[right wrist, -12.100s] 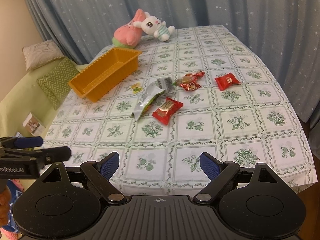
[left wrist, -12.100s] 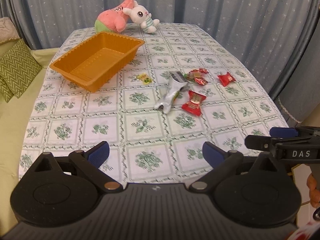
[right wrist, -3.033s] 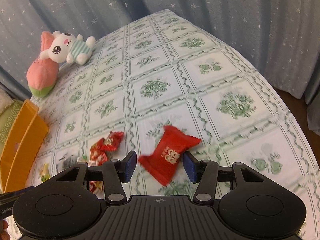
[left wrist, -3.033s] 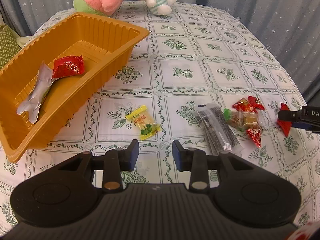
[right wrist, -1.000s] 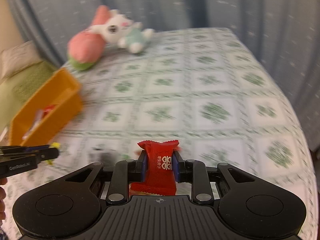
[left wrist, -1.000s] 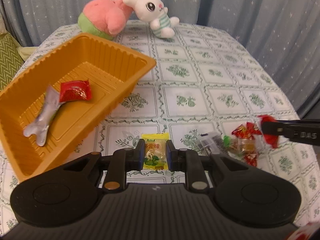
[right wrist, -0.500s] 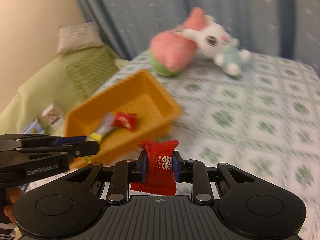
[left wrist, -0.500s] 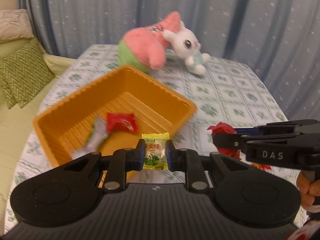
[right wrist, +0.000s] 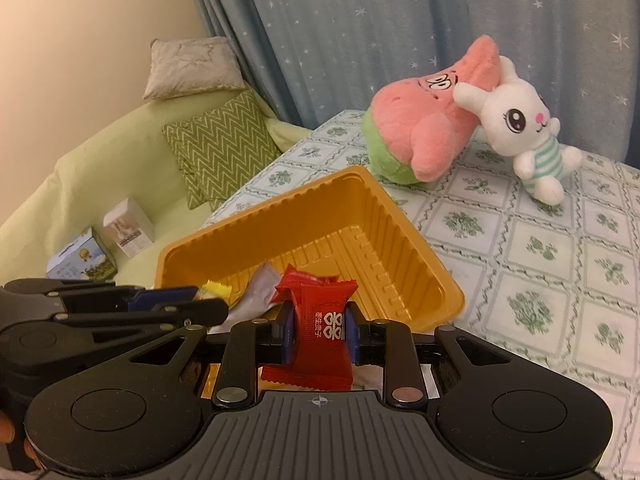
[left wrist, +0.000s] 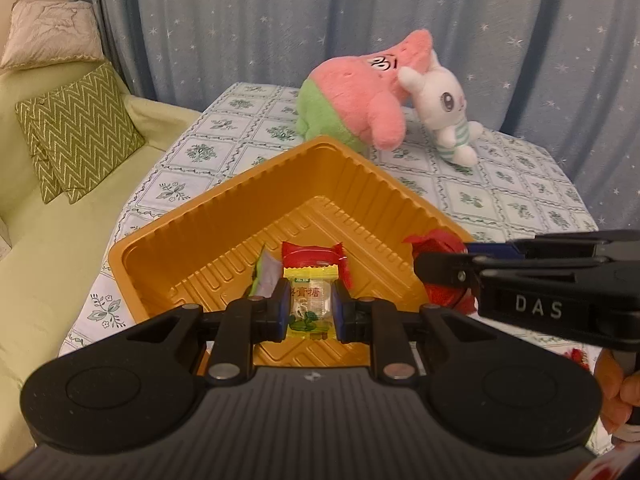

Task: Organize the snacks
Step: 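Carry both snacks into the orange tray and open both tools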

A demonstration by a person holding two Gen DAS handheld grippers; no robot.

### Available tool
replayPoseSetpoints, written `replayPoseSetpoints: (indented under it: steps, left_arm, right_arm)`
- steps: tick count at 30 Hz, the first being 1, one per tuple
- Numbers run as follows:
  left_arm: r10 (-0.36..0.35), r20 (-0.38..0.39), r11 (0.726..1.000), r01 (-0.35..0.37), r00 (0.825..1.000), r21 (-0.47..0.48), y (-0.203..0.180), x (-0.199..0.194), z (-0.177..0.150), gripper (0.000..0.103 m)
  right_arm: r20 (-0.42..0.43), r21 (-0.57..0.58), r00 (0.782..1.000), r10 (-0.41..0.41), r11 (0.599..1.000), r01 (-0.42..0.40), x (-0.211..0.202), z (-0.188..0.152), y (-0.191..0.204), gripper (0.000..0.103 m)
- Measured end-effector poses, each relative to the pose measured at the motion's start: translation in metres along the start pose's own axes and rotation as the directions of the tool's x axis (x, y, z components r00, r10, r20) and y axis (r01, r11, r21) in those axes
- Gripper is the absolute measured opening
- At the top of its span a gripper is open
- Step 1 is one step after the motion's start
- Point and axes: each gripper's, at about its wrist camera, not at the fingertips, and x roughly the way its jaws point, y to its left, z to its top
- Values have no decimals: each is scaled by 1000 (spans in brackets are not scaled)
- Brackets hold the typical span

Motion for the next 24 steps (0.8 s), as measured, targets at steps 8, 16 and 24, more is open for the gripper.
replayPoseSetpoints:
  steps: [8, 16, 24]
  left_arm:
    - [0, -43, 1000, -1, 999, -17, 8, 27, 3, 20]
    - [-13, -77, 1000, 11, 997, -24, 11, 48, 5, 20]
    - [-24, -107, 999, 21, 994, -24, 12, 62, 5, 20]
  right_arm:
    - [-5, -1, 999, -34, 999, 34, 28, 10, -2, 26]
    - [-27, 16, 998, -64, 998, 65, 46, 9, -4, 26]
    - [-39, 17, 996, -79, 997, 80, 55, 12, -4, 26]
